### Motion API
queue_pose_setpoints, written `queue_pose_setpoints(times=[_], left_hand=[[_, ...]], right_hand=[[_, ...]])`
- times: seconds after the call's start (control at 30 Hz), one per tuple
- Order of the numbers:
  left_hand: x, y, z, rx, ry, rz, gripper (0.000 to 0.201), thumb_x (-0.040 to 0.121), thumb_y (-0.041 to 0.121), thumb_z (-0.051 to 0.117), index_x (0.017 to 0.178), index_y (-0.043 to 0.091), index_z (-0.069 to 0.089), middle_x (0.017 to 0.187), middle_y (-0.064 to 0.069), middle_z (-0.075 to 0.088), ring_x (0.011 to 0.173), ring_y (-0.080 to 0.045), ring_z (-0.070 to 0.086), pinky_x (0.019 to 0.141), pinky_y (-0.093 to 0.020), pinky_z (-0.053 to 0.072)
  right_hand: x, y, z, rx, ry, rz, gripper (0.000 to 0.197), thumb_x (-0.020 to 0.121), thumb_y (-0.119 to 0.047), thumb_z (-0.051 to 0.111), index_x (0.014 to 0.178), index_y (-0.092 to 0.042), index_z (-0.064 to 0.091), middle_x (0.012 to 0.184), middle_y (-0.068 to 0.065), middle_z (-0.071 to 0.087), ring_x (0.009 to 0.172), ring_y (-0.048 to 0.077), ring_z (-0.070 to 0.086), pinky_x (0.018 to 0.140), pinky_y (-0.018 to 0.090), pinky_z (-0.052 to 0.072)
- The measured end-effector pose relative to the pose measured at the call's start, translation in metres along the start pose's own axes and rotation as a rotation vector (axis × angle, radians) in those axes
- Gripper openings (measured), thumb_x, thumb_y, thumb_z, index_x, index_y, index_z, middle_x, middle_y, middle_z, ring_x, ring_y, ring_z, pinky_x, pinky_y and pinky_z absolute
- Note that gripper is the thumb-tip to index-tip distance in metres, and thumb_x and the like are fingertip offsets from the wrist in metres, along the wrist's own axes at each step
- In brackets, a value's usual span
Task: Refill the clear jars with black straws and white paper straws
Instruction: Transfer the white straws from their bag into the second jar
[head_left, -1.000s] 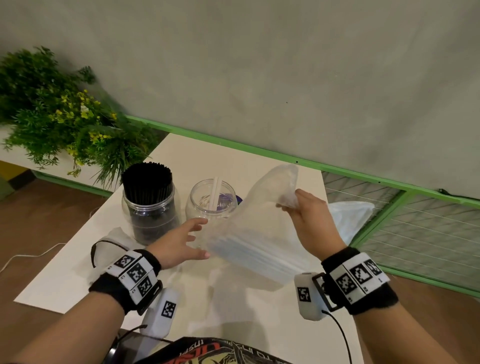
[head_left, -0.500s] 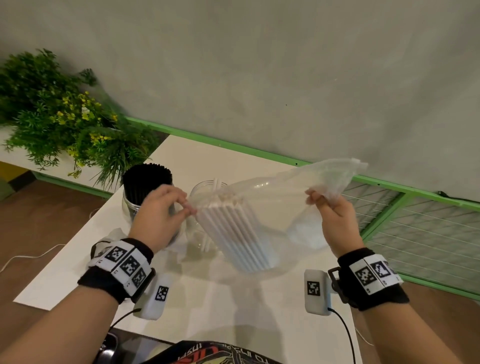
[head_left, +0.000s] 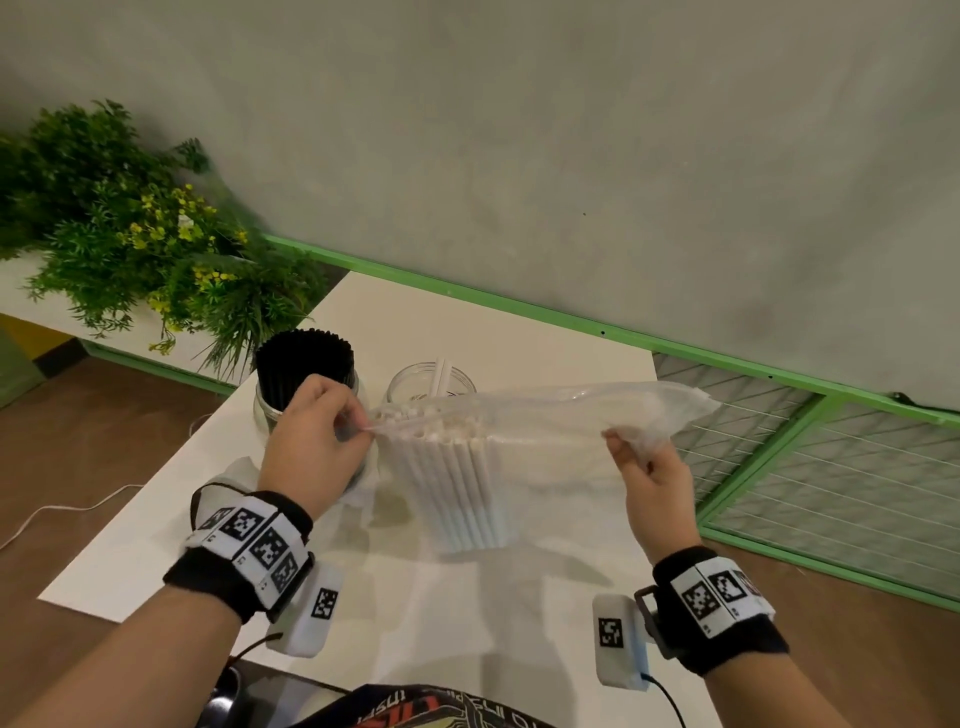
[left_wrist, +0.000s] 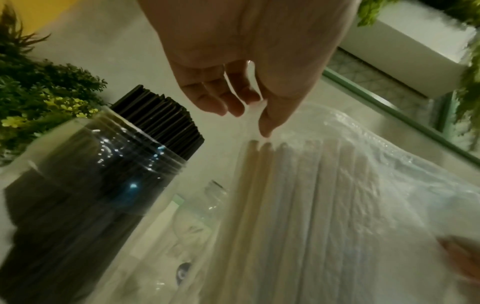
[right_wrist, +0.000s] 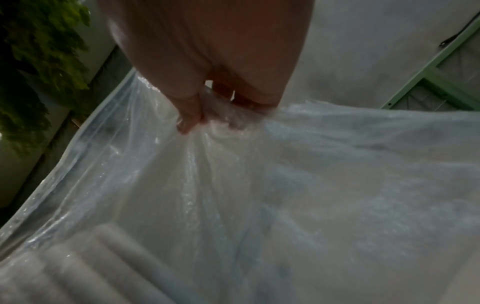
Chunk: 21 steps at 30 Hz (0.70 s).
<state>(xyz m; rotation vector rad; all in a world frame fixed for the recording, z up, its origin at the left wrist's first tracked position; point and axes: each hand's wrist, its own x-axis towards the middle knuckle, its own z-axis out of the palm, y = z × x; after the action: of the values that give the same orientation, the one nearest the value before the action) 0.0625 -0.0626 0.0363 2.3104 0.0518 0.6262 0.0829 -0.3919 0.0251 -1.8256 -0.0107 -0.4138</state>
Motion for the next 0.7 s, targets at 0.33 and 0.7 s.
queue_pose_setpoints(times=[0.33, 0.7], left_hand=[[0.003, -0.004, 0.006, 0.037, -0.185, -0.04, 0.015, 0.085, 0.008, 0.06, 0.08, 0.022, 0.061, 0.096, 0.006, 0.049, 0.077, -0.002, 0.052, 0.072, -0.028, 0.041], [0.013, 0.02, 0.021, -0.567, -0.341, -0.57, 0.05, 0.081, 0.001, 0.07, 0.117, 0.022, 0.041, 0.118, -0.004, 0.045, 0.085, -0.017, 0.058, 0.059, -0.027, 0.054]], right_hand=[[-0.005, 0.032, -0.003, -0.083, -0.029, 0.169, 0.011, 0.094, -0.014, 0.06, 0.097, -0.02, 0.068, 0.1, -0.004, 0.069, 0.096, 0.008, 0.062, 0.089, 0.036, 0.051], [-0.011, 0.03, -0.001, -0.019, -0.049, 0.14, 0.013, 0.094, -0.01, 0.059, 0.101, -0.014, 0.069, 0.099, -0.007, 0.07, 0.083, 0.007, 0.061, 0.072, 0.017, 0.049]])
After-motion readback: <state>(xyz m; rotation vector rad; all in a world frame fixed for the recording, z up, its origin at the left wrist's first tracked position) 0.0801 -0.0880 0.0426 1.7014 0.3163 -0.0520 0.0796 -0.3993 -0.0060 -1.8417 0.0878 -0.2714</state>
